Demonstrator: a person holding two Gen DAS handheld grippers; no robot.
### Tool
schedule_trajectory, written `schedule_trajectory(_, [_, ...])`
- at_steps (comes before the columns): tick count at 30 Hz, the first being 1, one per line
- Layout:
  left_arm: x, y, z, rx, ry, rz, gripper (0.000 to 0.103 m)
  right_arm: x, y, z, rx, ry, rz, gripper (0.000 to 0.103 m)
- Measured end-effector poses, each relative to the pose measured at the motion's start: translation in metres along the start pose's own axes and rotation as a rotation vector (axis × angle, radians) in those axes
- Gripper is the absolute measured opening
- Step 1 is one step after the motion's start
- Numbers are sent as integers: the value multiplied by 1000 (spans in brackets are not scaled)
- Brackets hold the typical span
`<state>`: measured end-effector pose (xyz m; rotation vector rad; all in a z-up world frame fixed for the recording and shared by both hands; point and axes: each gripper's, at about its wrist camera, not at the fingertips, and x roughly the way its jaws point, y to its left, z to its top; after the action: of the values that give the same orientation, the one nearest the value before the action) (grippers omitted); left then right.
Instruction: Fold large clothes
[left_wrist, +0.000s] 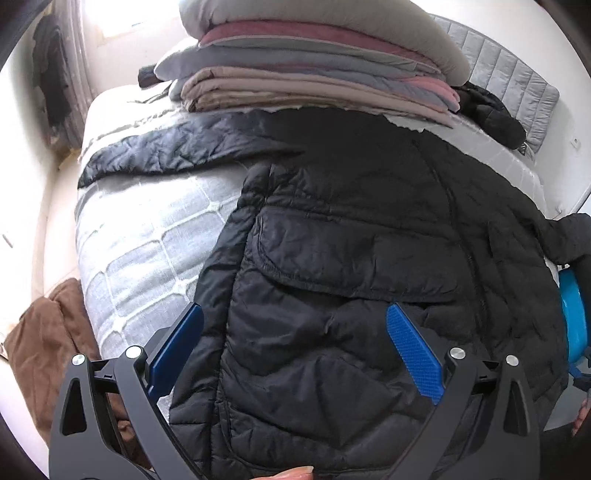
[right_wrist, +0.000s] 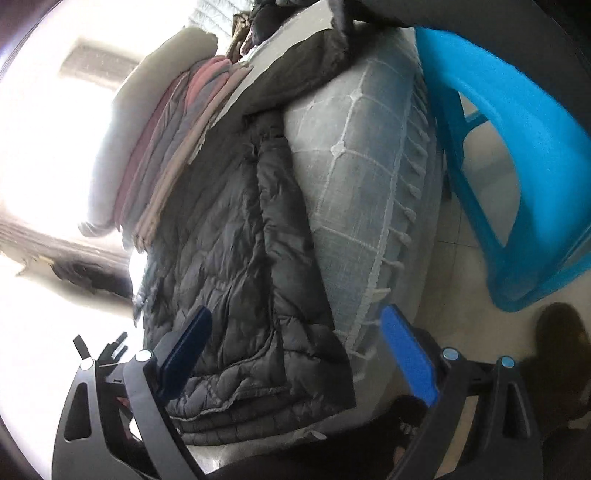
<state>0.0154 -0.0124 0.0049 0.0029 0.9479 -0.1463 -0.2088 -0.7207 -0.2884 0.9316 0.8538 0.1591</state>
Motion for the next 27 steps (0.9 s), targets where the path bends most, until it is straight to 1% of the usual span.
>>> schedule_trajectory(1, [3,-1,0,-4,11,-7,95,-4,11,-4,0,-27,-5,90])
schedule_trajectory(3, [4,-5,-2,-4,18,-18,95,-12,17,5,-5,-116,14,90])
schedule_trajectory(4, [5,-11,-2,2,19,-24,95,-16,22,4,-6,-150,10,90])
schedule_trajectory(6, [6,-24,-2,17,22,-34,95,-23,33,24,-22,-227,-13,90])
schedule_trajectory(7, [7,-33,-1,26,25,-46,95,-26,35,43,-23,-262,-26,90])
schedule_trajectory(8, [7,-40,0,32,25,-57,95,-28,38,48,-13,-296,-39,90])
schedule_trajectory(9, [7,-51,0,46,23,-75,95,-31,39,58,11,-343,-50,90])
schedule_trajectory(10, [7,-61,1,63,21,-84,95,-34,41,66,31,-370,-47,90])
schedule_trajectory(11, [6,-69,0,79,18,-87,95,-36,38,81,67,-404,-33,90])
schedule_trajectory(13, [6,-88,-2,133,10,-85,95,-40,34,108,121,-456,-32,90])
schedule_trajectory(15, [5,-106,-6,198,-2,-60,95,-46,33,128,143,-517,-74,90])
schedule_trajectory(17, [5,-117,-7,239,-10,-49,96,-50,29,150,181,-543,-85,90])
schedule_trajectory(20, [4,-128,-8,269,-7,-64,95,-49,18,177,257,-546,-54,90])
schedule_trajectory(21, [5,-130,-8,274,-3,-67,95,-46,18,184,261,-543,-56,90])
schedule_trajectory(24, [6,-134,-6,281,2,-67,95,-32,22,203,268,-527,-109,90])
schedule_trajectory(27, [10,-136,-4,282,11,-68,95,-15,23,216,293,-511,-205,90])
